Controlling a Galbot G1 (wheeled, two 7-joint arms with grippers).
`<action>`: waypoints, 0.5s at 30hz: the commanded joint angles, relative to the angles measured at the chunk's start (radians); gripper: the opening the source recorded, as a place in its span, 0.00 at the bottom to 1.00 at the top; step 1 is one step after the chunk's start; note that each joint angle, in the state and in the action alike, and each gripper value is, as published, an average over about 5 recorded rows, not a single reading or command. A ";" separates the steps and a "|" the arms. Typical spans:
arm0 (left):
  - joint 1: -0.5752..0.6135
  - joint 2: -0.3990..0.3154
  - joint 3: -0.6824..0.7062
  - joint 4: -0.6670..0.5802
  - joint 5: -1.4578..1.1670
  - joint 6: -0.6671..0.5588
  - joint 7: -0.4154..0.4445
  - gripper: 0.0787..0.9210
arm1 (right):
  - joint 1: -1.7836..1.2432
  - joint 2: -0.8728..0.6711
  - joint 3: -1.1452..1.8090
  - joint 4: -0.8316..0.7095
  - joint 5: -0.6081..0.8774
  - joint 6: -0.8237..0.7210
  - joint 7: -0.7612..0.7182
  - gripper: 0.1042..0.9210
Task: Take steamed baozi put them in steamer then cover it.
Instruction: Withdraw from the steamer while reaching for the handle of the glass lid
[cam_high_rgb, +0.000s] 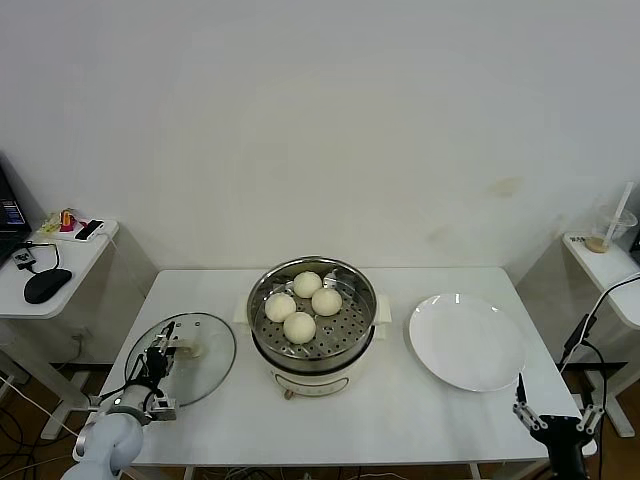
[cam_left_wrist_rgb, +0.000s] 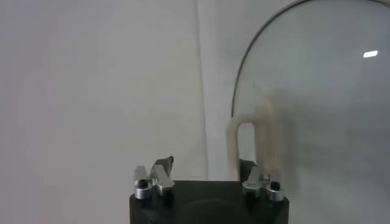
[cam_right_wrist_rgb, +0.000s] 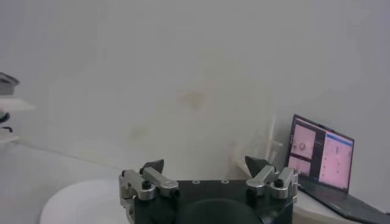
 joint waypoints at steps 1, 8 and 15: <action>-0.002 -0.005 -0.005 0.013 -0.001 -0.010 -0.017 0.46 | -0.003 0.001 -0.018 0.008 0.002 0.000 -0.001 0.88; 0.018 -0.020 -0.027 -0.021 -0.016 -0.024 -0.079 0.22 | 0.006 -0.001 -0.023 0.010 0.002 0.001 -0.004 0.88; 0.085 -0.030 -0.077 -0.144 -0.015 -0.003 -0.140 0.06 | 0.012 -0.009 -0.033 -0.001 0.001 0.005 -0.004 0.88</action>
